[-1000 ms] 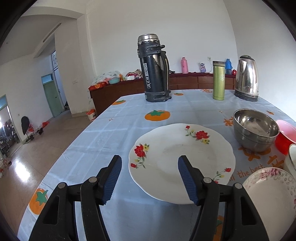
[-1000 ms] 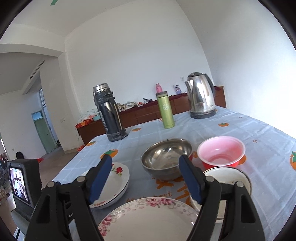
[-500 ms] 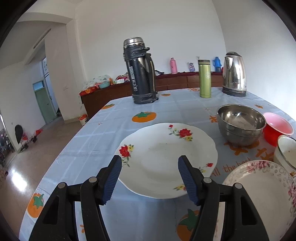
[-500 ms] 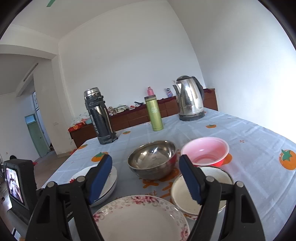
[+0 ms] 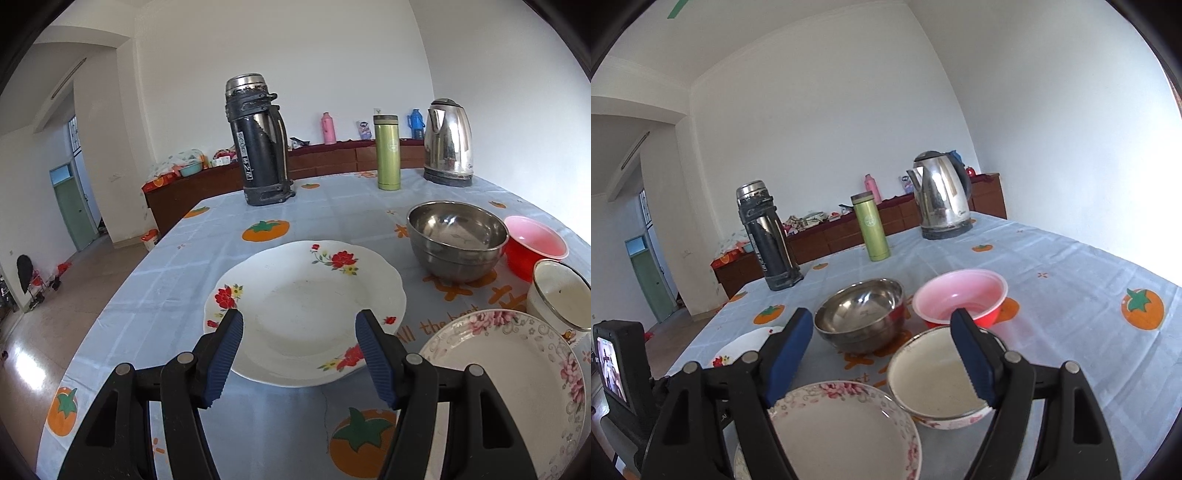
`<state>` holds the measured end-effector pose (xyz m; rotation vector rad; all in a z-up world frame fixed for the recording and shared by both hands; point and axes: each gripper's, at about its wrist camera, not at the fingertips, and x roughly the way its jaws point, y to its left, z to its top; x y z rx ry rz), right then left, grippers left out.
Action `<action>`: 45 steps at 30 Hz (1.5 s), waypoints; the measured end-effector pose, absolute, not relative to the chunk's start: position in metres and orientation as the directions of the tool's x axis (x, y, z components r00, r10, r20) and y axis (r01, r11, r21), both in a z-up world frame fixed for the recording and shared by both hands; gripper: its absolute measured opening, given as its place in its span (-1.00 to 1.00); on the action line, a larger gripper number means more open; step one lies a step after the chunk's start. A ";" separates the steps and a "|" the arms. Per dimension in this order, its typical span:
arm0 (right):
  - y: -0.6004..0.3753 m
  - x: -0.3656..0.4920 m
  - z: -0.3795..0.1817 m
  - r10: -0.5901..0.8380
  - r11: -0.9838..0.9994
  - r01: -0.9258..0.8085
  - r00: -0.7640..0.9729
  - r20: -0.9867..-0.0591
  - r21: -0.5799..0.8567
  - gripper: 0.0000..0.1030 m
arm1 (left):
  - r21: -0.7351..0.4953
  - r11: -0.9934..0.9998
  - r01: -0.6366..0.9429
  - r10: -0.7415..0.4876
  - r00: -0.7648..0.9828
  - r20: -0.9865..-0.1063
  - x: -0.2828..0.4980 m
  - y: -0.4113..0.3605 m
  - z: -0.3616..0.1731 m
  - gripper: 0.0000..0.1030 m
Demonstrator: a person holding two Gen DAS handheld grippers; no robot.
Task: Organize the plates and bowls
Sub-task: 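Open both tools and move them toward the pink-floral plate, then grasp the pink-floral plate rim with the left tool while the right tool grips it too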
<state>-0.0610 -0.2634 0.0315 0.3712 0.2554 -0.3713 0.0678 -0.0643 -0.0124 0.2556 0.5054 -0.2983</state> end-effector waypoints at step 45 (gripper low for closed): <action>-0.265 -0.066 -0.038 0.014 0.884 0.324 0.703 -0.711 0.338 -0.35 | -0.068 0.799 0.597 -0.428 0.486 -0.762 0.058 -0.086 -0.038 -0.61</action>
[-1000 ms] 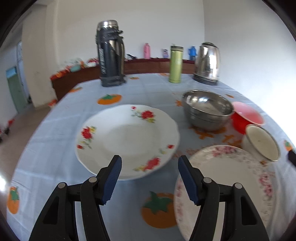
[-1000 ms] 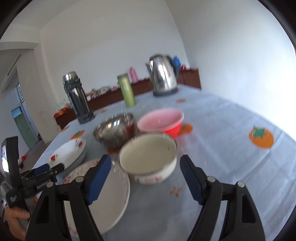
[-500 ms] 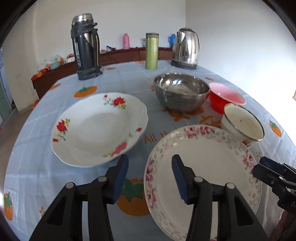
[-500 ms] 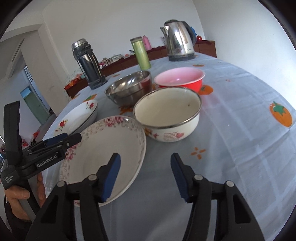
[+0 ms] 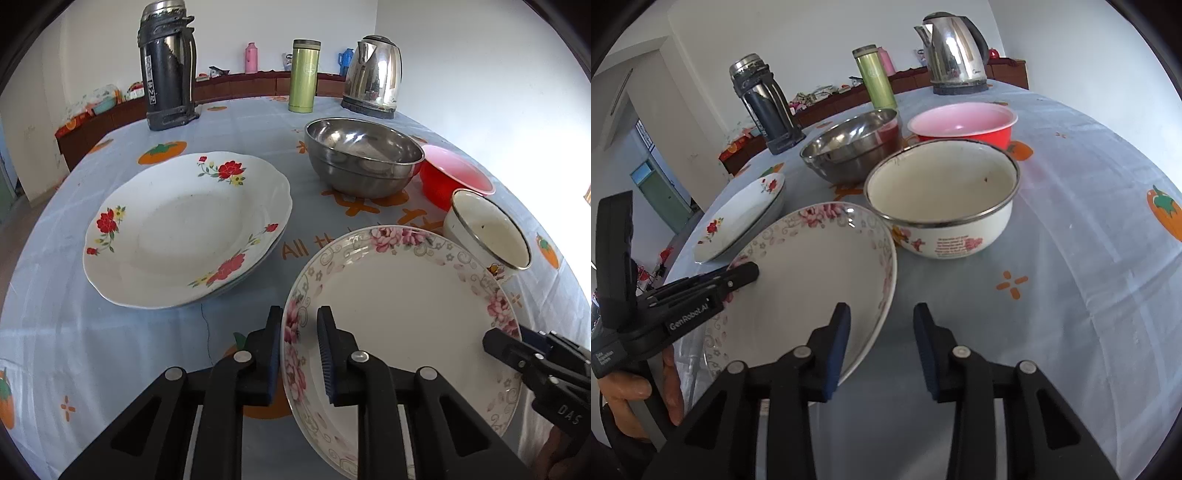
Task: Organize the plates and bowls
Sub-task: 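Grasp the pink-floral plate rim with the left tool while the right tool grips it too, then lift the pink-floral plate with both tools and carry it over the red-flower plate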
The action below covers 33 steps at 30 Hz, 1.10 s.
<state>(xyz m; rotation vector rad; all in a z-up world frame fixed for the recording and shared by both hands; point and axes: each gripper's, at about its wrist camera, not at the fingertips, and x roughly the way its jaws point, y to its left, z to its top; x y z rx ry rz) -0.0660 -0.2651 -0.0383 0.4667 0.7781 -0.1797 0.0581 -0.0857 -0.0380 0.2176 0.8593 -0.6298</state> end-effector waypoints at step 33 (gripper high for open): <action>-0.246 -0.058 -0.030 0.024 0.911 0.263 0.734 -0.679 0.317 -0.55 | -0.080 0.800 0.595 -0.467 0.532 -0.706 0.057 -0.075 -0.021 -0.60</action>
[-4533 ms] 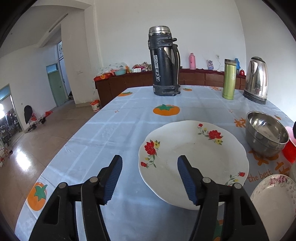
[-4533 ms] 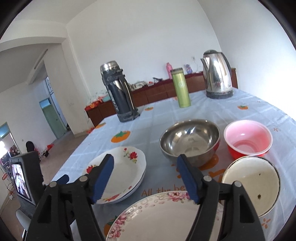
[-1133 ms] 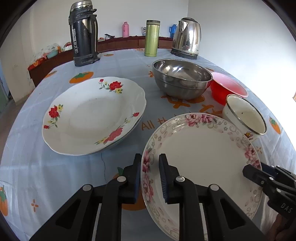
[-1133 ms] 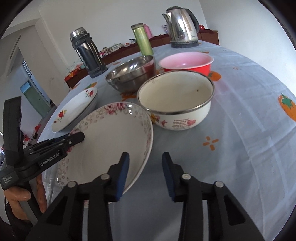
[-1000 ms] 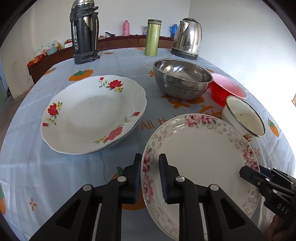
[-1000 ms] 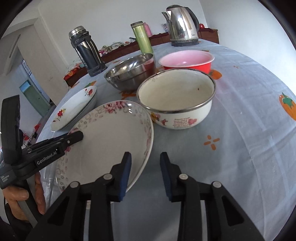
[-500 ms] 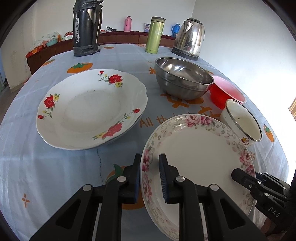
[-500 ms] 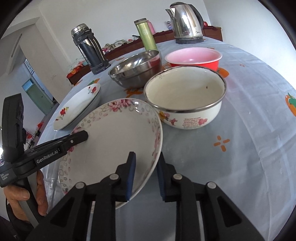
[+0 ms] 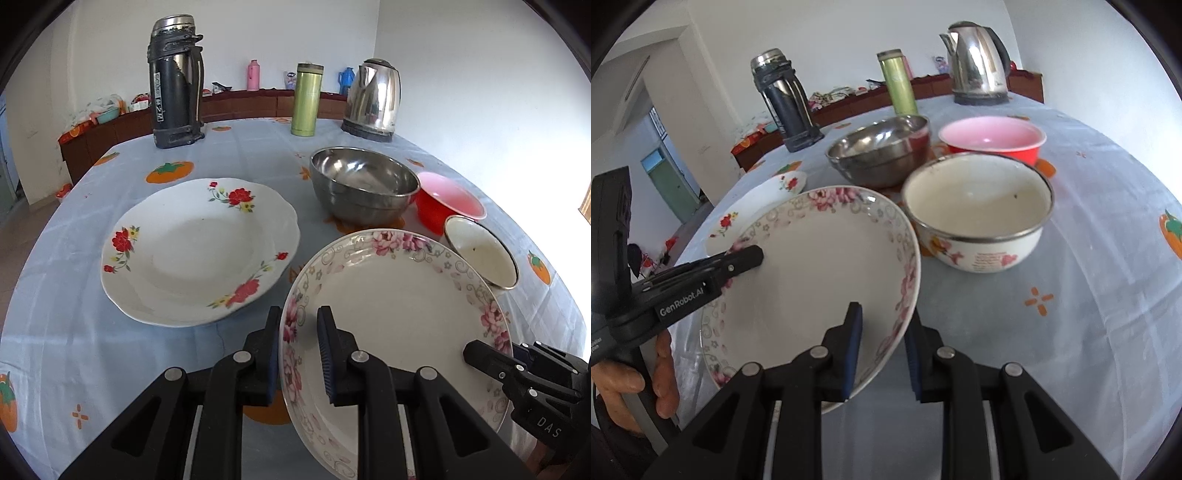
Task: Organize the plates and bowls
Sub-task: 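Lift the pink-floral plate with both tools and carry it over the red-flower plate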
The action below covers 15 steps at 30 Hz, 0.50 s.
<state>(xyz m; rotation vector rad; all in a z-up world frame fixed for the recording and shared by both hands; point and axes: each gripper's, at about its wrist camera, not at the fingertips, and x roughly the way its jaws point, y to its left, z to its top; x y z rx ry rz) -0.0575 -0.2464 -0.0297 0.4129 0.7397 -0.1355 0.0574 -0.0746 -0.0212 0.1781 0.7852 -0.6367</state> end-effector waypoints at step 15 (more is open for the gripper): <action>-0.240 -0.048 -0.016 0.033 0.913 0.239 0.763 -0.645 0.330 -0.55 | -0.090 0.829 0.552 -0.463 0.586 -0.665 0.063 -0.063 -0.010 -0.60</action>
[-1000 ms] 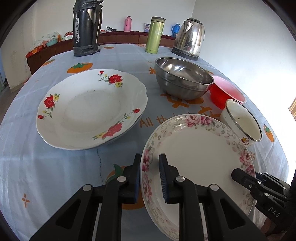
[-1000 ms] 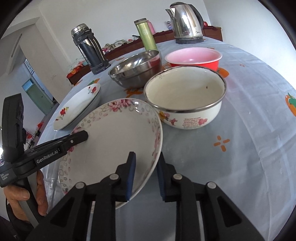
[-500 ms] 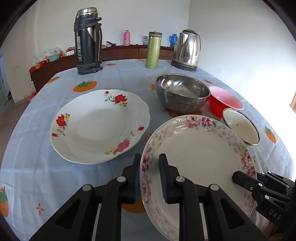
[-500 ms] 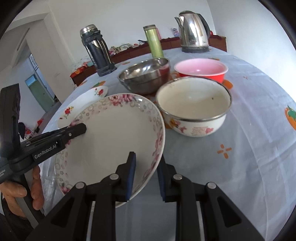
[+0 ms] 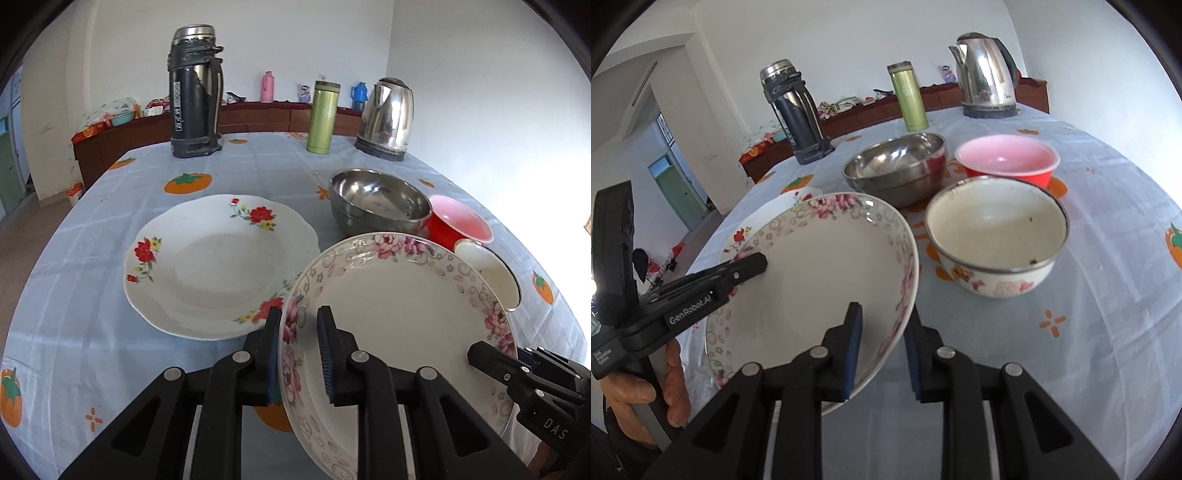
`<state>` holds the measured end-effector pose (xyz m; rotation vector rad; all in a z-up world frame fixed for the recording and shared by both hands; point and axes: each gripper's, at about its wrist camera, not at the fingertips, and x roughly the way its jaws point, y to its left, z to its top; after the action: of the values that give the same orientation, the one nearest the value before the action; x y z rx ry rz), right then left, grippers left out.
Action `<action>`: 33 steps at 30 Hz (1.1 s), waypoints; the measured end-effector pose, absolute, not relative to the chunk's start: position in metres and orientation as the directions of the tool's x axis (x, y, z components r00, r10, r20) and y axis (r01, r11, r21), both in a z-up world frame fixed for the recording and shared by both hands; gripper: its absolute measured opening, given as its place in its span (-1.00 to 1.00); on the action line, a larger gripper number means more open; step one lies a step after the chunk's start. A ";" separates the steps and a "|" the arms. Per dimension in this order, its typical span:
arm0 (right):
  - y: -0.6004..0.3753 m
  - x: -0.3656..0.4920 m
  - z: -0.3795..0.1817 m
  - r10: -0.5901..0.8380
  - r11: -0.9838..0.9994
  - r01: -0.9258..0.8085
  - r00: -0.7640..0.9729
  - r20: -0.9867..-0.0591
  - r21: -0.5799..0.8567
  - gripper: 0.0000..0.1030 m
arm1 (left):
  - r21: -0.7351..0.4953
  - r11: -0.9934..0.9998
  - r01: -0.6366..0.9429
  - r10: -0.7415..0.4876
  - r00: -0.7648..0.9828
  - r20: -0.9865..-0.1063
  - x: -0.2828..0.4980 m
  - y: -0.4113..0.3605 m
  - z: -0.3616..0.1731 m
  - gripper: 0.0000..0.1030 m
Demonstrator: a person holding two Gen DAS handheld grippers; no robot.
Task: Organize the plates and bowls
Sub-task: 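Lift the pink-floral plate with both tools and carry it over the red-flower plate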
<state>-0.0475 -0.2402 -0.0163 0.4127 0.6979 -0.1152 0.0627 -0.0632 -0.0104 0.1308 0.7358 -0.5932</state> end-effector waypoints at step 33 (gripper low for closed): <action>-0.202 0.048 0.002 0.146 0.932 0.104 0.769 -0.622 0.346 -0.55 | -0.182 0.940 0.290 -0.336 0.675 -0.657 0.124 -0.003 -0.012 -0.60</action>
<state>0.0483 -0.2024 0.0023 0.3769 0.6972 0.0235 0.1235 -0.0028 -0.0118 -0.0641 0.7521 -0.3522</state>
